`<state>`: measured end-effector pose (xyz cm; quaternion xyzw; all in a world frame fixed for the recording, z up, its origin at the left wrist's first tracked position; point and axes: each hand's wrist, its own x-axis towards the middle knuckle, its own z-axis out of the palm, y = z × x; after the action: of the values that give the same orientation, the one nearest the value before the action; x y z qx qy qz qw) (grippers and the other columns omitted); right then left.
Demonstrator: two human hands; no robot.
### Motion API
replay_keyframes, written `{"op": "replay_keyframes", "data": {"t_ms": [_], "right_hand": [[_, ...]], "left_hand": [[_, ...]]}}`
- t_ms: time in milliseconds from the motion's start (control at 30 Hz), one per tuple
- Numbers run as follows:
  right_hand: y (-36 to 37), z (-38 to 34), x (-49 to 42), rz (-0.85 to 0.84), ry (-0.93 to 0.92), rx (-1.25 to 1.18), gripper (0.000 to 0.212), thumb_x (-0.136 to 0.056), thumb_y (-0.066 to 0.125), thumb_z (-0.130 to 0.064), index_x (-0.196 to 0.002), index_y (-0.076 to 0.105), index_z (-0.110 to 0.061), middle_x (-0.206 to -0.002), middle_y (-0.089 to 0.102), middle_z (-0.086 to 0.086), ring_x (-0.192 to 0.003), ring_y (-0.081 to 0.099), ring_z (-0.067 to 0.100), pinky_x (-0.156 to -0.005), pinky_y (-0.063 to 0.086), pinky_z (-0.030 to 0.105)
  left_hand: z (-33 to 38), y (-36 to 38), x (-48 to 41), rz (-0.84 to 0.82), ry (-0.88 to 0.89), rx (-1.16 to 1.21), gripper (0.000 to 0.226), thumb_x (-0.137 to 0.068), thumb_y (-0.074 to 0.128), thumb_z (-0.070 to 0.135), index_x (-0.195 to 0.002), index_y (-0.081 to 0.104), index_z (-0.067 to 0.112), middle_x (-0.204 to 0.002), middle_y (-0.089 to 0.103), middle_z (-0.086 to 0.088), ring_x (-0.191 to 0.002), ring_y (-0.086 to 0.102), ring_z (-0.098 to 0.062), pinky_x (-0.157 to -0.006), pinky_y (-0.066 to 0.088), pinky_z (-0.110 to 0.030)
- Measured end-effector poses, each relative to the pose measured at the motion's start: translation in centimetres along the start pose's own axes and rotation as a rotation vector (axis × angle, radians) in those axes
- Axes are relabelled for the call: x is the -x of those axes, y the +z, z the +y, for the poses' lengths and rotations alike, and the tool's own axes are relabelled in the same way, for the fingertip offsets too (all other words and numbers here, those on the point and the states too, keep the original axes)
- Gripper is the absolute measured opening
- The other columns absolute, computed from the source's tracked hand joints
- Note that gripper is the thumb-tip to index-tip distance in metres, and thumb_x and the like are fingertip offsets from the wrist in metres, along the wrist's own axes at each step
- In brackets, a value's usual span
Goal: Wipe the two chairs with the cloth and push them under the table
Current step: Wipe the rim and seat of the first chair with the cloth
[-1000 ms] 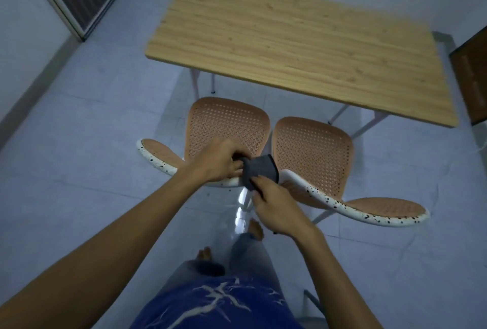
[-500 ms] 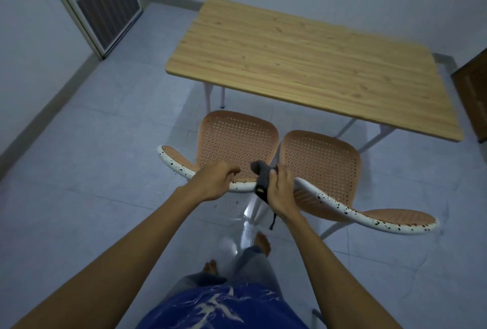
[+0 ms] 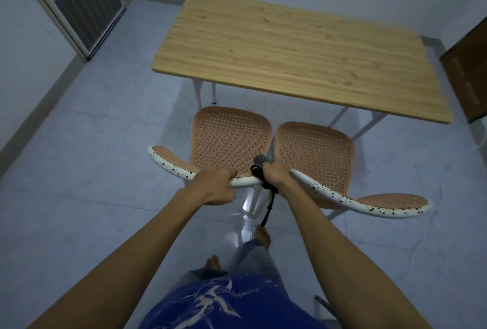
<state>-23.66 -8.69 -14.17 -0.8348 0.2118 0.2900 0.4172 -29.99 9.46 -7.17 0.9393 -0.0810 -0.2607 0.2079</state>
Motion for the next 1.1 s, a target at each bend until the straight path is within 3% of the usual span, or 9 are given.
{"op": "replay_keyframes", "data": {"t_ms": [100,233,333,433,533,733,833,933,1100], "right_hand": [[-0.9,-1.1,0.8,-0.064,0.063,-0.061,0.029,-0.097,0.043,-0.018,-0.112,0.055,0.003,-0.124,0.055,0.026,-0.071,0.058,0.024,-0.045,0.045,0.024],[1.9,0.1,4.8,0.02,-0.029,0.009,0.06,-0.105,0.036,-0.029,-0.157,0.013,-0.012,-0.164,-0.011,0.014,-0.138,0.031,0.039,-0.104,0.038,0.041],[3.1,0.9,5.5,0.081,-0.1,-0.037,0.064,-0.105,0.037,-0.033,-0.158,0.007,-0.016,-0.162,-0.021,0.012,-0.147,0.015,0.039,-0.119,0.025,0.049],[1.8,-0.2,2.3,0.047,0.037,-0.044,0.058,-0.097,0.042,-0.034,-0.148,0.031,-0.008,-0.159,0.01,0.022,-0.133,0.036,0.045,-0.106,0.044,0.052],[0.0,-0.9,-0.6,-0.017,0.087,-0.183,0.032,-0.097,0.05,-0.031,-0.111,0.053,-0.001,-0.119,0.06,0.025,-0.082,0.064,0.033,-0.054,0.057,0.033],[-0.8,-1.2,-1.6,-0.065,0.142,-0.232,0.034,-0.097,0.056,-0.027,-0.117,0.059,0.001,-0.113,0.066,0.019,-0.074,0.063,0.026,-0.044,0.051,0.028],[1.3,-0.4,1.9,0.064,0.016,-0.045,0.04,-0.1,0.041,-0.032,-0.133,0.046,-0.01,-0.153,0.026,0.018,-0.118,0.05,0.039,-0.087,0.057,0.048],[4.7,1.1,7.3,0.104,-0.22,0.123,0.054,-0.106,0.034,-0.027,-0.155,0.019,-0.01,-0.161,-0.022,0.021,-0.15,-0.001,0.041,-0.121,0.018,0.052],[4.9,2.1,6.4,0.323,-0.376,0.309,0.04,-0.105,0.034,-0.035,-0.131,0.047,-0.006,-0.149,0.028,0.026,-0.137,0.02,0.039,-0.115,0.023,0.052]], "left_hand": [[0.1,0.1,0.3,0.04,0.008,-0.023,0.035,-0.077,0.051,0.013,-0.111,0.058,0.019,-0.088,0.056,-0.005,-0.097,0.047,-0.028,-0.07,0.036,-0.035],[-0.3,0.6,0.2,0.099,0.024,-0.008,0.031,-0.076,0.049,0.007,-0.103,0.058,0.017,-0.084,0.054,-0.004,-0.092,0.048,-0.03,-0.067,0.029,-0.035],[-0.2,0.6,-0.1,0.127,0.04,-0.002,0.026,-0.079,0.049,0.007,-0.102,0.058,0.015,-0.09,0.061,-0.008,-0.095,0.05,-0.03,-0.071,0.025,-0.034],[0.0,0.7,-0.2,0.146,0.026,-0.024,0.034,-0.081,0.049,0.009,-0.113,0.058,0.015,-0.1,0.064,-0.01,-0.1,0.051,-0.031,-0.075,0.026,-0.033],[0.2,0.9,-0.3,0.161,0.01,-0.04,0.033,-0.084,0.048,0.009,-0.114,0.059,0.017,-0.1,0.066,-0.01,-0.101,0.053,-0.031,-0.076,0.025,-0.032],[0.8,1.0,-0.1,0.178,-0.008,-0.083,0.027,-0.088,0.05,0.011,-0.113,0.06,0.014,-0.1,0.066,-0.009,-0.099,0.054,-0.03,-0.079,0.027,-0.032],[0.5,1.4,-0.1,0.202,0.002,-0.06,0.025,-0.086,0.046,0.007,-0.105,0.061,0.014,-0.09,0.067,-0.008,-0.09,0.056,-0.029,-0.096,0.032,-0.036],[-0.2,1.8,-0.3,0.227,0.012,-0.021,0.019,-0.087,0.047,0.009,-0.099,0.062,0.012,-0.09,0.068,-0.009,-0.089,0.057,-0.029,-0.084,0.027,-0.033],[-0.2,2.1,-0.5,0.219,0.016,-0.02,0.019,-0.086,0.046,0.008,-0.099,0.06,0.012,-0.091,0.069,-0.01,-0.087,0.058,-0.031,-0.081,0.03,-0.034]]}}
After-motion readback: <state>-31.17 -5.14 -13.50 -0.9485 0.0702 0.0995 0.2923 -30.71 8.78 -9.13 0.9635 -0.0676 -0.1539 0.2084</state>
